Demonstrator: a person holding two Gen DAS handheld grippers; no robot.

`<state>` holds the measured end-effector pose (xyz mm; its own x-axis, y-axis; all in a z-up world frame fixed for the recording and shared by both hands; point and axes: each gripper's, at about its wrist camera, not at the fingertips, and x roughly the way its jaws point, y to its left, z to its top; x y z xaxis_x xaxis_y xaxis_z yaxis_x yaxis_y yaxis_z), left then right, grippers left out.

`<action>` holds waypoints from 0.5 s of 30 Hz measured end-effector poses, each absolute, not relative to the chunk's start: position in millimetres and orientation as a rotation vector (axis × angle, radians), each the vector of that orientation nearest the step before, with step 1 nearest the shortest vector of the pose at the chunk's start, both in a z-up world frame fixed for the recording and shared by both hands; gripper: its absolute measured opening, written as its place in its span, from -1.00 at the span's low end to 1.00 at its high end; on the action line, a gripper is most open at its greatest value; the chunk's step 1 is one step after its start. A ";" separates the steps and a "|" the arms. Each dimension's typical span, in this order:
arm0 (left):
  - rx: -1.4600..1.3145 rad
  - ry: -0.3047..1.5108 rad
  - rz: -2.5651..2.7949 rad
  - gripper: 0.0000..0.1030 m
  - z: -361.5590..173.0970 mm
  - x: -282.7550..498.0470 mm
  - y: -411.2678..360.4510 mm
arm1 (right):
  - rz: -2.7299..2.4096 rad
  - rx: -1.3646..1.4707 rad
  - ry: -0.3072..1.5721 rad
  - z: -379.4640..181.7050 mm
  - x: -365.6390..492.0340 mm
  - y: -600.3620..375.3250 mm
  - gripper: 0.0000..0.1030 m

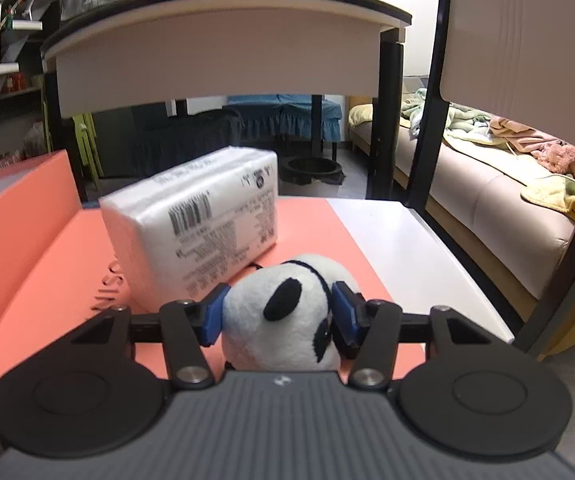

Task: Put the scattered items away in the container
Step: 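Carry the panda plush with the right tool into the pink box and release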

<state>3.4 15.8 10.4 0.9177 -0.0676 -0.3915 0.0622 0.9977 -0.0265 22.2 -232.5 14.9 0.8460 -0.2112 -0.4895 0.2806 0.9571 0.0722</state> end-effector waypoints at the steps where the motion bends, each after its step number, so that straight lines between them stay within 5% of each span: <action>1: -0.015 0.403 -0.066 0.98 10.7 2.9 17.0 | -0.257 0.149 0.489 16.4 21.1 -232.1 0.07; 15: -0.040 0.405 -0.042 0.98 12.5 -1.9 38.7 | -0.129 0.202 0.270 74.5 28.2 -180.7 0.08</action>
<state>-1.9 38.7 12.5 0.9182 -0.0487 -0.3930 0.0326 0.9983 -0.0477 28.2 -180.7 74.5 0.9556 -0.0995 -0.2775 0.1536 0.9715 0.1804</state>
